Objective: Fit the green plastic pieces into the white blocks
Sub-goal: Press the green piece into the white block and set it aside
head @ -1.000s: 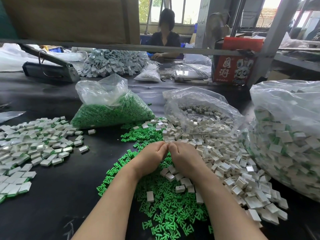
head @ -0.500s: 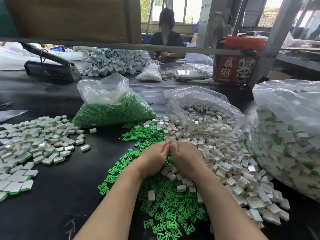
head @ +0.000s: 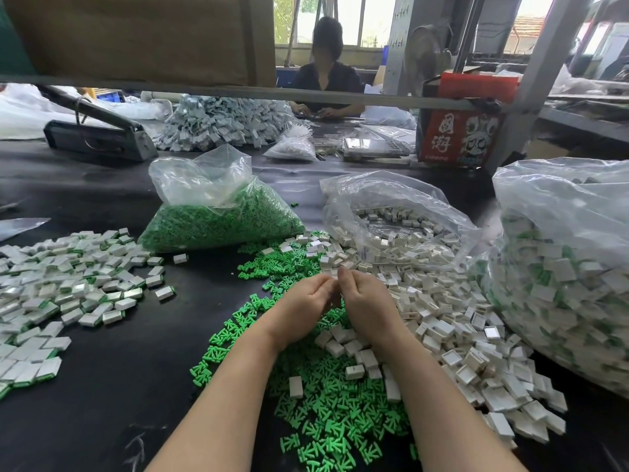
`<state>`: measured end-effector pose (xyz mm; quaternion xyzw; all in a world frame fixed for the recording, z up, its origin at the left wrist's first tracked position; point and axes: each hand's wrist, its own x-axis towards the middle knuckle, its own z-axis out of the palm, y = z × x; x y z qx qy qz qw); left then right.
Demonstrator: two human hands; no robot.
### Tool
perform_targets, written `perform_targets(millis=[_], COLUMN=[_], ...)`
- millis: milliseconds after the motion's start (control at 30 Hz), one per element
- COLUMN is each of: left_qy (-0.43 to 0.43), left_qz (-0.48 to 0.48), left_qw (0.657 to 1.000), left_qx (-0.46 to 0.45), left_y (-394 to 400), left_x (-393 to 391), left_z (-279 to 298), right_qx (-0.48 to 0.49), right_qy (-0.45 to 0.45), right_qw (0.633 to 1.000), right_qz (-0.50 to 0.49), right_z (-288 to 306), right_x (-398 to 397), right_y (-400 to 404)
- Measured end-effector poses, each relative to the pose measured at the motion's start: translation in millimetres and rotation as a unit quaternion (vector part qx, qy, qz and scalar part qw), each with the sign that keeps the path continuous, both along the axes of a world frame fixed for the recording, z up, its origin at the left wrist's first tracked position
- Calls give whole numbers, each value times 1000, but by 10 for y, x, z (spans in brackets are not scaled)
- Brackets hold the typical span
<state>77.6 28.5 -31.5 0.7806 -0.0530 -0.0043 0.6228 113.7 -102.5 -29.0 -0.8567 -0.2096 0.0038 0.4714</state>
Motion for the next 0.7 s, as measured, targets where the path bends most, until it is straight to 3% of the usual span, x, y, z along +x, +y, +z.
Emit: perform_targets(millis=[167, 467, 700], left_qy=[11, 51, 20], left_qz=[49, 24, 11], left_qw=[998, 980, 991], left_qx=[-46, -192, -135], left_y=[-2, 59, 113], left_x=[-29, -17, -38], left_z=[86, 150, 142], right_qx=[36, 155, 187], right_qy=[0, 17, 16], right_qw=[999, 986, 979], right_qz=[-2, 60, 78], right_z=[7, 135, 198], right_x=[18, -4, -35], right_y=[0, -51, -68])
